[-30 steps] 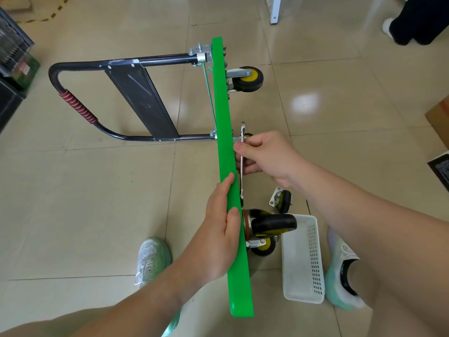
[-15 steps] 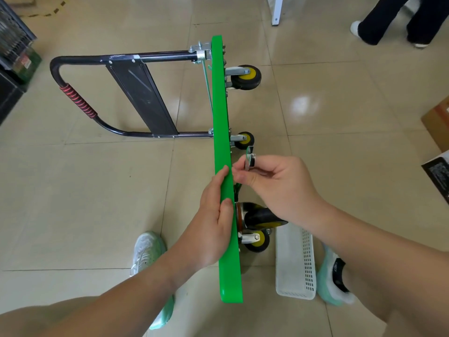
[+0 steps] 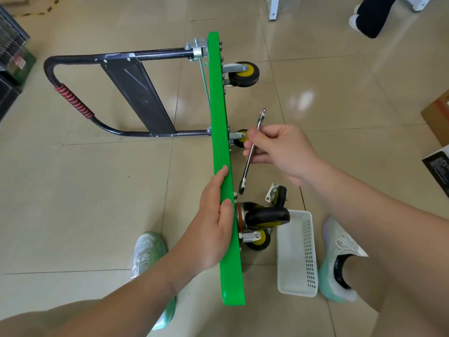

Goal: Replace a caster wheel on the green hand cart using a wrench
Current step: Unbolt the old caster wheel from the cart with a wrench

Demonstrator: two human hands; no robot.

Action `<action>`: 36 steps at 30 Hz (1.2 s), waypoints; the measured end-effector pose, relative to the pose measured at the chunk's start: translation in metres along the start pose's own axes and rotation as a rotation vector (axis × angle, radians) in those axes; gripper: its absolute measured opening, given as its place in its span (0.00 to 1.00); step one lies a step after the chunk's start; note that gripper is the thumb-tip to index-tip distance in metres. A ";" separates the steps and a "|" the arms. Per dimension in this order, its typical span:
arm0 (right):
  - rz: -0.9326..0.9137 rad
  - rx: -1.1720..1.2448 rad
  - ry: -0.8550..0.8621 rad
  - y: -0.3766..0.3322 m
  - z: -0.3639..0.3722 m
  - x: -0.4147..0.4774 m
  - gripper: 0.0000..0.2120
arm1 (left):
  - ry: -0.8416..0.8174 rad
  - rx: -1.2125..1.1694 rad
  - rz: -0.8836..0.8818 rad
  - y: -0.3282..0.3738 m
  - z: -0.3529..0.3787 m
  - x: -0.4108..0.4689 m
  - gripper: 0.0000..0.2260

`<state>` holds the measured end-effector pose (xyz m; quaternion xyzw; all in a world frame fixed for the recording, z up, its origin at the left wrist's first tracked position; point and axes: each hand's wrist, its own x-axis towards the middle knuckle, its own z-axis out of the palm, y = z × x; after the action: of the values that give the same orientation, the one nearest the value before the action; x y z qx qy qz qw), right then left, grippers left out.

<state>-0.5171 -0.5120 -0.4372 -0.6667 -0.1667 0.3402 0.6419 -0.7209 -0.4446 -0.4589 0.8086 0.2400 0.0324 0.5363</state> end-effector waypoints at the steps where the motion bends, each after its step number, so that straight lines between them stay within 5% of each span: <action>1: 0.021 0.005 -0.011 0.002 0.000 0.005 0.05 | 0.002 0.000 0.003 0.000 0.000 0.000 0.25; 17: 0.144 -0.064 -0.177 0.016 0.018 0.033 0.11 | -0.001 -0.009 0.013 -0.003 -0.002 0.001 0.25; 25: -0.115 -0.087 -0.113 0.009 0.017 -0.003 0.04 | 0.020 -0.001 0.016 -0.003 -0.001 0.002 0.25; 36: -0.417 -0.091 -0.148 0.014 0.016 -0.074 0.14 | 0.036 0.023 0.030 -0.001 0.000 0.001 0.26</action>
<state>-0.5840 -0.5504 -0.4324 -0.6193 -0.3627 0.2405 0.6535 -0.7203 -0.4438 -0.4598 0.8176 0.2379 0.0522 0.5217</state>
